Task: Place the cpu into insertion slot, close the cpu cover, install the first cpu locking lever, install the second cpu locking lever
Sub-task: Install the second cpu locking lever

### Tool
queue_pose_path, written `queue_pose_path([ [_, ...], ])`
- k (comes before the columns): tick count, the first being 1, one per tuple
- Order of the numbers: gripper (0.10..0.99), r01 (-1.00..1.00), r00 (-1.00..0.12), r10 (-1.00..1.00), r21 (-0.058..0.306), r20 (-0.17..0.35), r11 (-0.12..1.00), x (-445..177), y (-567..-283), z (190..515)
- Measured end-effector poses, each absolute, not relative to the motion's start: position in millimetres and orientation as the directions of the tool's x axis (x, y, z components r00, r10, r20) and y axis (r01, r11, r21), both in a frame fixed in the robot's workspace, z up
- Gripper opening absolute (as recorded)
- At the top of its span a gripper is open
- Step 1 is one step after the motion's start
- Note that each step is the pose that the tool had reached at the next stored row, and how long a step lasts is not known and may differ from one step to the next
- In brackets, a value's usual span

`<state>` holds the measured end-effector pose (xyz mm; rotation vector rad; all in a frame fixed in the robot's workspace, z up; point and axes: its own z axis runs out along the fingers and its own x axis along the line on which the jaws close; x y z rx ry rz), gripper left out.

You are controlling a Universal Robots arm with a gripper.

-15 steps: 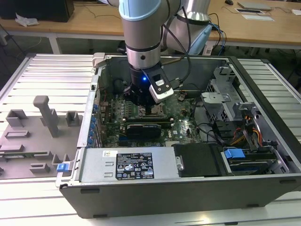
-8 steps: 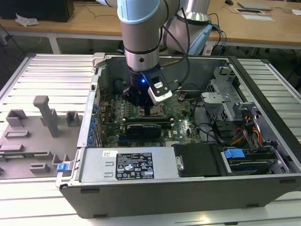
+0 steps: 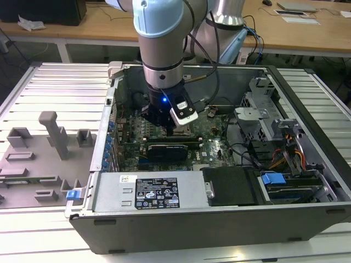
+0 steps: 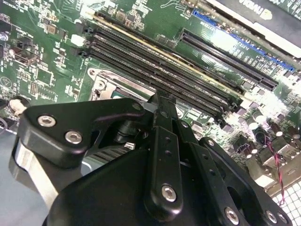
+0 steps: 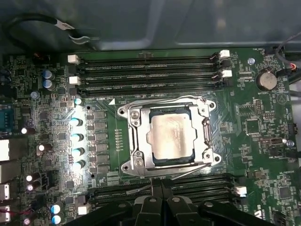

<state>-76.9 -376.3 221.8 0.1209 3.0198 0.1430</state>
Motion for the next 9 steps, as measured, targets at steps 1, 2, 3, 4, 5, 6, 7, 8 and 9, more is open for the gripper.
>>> queue_pose_path([
  [1,0.106,0.074,-0.99,0.086,0.107,-0.111,0.992,-78.3,-377.4,221.4],
  [2,0.106,0.074,-0.99,0.087,0.115,-0.11,0.991,-79.4,-378.5,221.2],
  [3,0.106,0.074,-0.99,0.088,0.127,-0.109,0.989,-81.3,-380.1,220.7],
  [4,0.106,0.074,-0.99,0.09,0.141,-0.108,0.987,-83.3,-382.0,220.2],
  [5,0.106,0.074,-0.99,0.091,0.151,-0.107,0.986,-85.0,-383.9,219.8],
  [6,0.106,0.074,-0.99,0.091,0.158,-0.106,0.985,-86.3,-385.5,219.4],
  [7,0.106,0.074,-0.99,0.092,0.167,-0.106,0.983,-87.9,-387.3,218.9],
  [8,0.106,0.074,-0.99,0.093,0.174,-0.105,0.982,-89.0,-388.6,218.6],
  [9,0.106,0.074,-0.99,0.094,0.187,-0.104,0.98,-91.0,-390.4,217.6],
])
